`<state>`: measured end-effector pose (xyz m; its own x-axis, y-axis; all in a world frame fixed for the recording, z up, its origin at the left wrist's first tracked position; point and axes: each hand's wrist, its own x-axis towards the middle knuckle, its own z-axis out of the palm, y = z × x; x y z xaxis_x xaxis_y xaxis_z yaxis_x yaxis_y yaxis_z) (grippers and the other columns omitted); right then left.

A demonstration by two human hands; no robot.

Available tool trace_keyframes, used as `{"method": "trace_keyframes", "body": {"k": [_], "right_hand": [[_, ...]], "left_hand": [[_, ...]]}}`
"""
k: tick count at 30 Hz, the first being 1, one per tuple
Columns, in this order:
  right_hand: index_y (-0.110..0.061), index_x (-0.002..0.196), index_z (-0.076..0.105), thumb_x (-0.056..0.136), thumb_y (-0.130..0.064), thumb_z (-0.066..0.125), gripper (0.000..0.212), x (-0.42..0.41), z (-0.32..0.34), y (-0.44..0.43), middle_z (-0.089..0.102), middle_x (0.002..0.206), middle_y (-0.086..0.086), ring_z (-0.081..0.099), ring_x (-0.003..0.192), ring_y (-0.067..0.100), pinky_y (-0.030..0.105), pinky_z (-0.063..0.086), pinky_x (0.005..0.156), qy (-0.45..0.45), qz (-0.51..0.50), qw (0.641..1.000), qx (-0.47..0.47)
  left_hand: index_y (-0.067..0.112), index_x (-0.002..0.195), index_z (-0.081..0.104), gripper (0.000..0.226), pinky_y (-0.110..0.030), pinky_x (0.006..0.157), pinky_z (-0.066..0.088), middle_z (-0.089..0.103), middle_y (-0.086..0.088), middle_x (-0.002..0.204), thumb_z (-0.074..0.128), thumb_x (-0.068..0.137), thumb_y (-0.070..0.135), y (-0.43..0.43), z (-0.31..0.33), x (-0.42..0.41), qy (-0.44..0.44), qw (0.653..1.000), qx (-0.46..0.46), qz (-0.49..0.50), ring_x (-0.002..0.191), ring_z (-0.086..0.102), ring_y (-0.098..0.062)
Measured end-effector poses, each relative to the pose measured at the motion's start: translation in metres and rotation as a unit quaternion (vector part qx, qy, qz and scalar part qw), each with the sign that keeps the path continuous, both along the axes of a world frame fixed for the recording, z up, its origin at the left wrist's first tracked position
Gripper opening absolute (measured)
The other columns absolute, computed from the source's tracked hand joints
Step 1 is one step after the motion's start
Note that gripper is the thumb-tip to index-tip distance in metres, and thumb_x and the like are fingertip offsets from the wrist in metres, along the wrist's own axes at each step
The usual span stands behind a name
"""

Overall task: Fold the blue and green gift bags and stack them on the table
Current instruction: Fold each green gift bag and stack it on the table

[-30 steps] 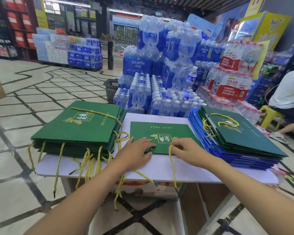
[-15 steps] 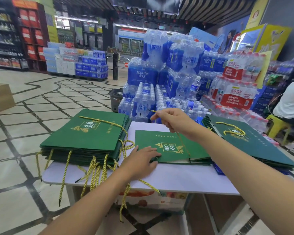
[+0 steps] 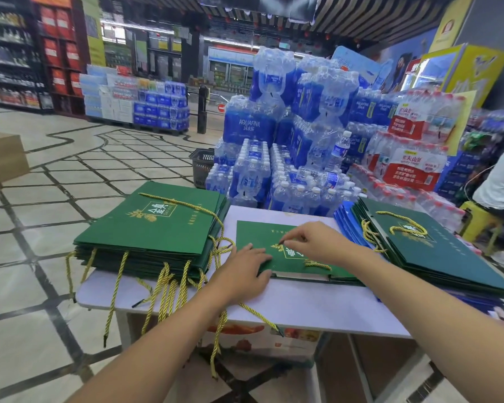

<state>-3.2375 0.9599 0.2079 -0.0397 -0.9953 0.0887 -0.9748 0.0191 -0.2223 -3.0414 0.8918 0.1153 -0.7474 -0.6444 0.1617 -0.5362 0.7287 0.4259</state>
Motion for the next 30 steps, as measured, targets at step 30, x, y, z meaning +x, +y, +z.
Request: {"method": "trace_keyframes", "body": {"k": [30], "right_hand": [[-0.039, 0.093, 0.074, 0.095, -0.023, 0.055, 0.025, 0.013, -0.024, -0.016, 0.06, 0.095, -0.024, 0.055, 0.103, 0.007, 0.036, 0.043, 0.101, -0.056, 0.02, 0.995, 0.075]], "left_hand": [[0.021, 0.149, 0.052, 0.048, -0.054, 0.126, 0.014, 0.049, 0.004, 0.155, 0.025, 0.113, 0.037, -0.01, -0.012, -0.007, 0.015, 1.0, 0.008, -0.002, 0.155, 0.023, -0.025]]}}
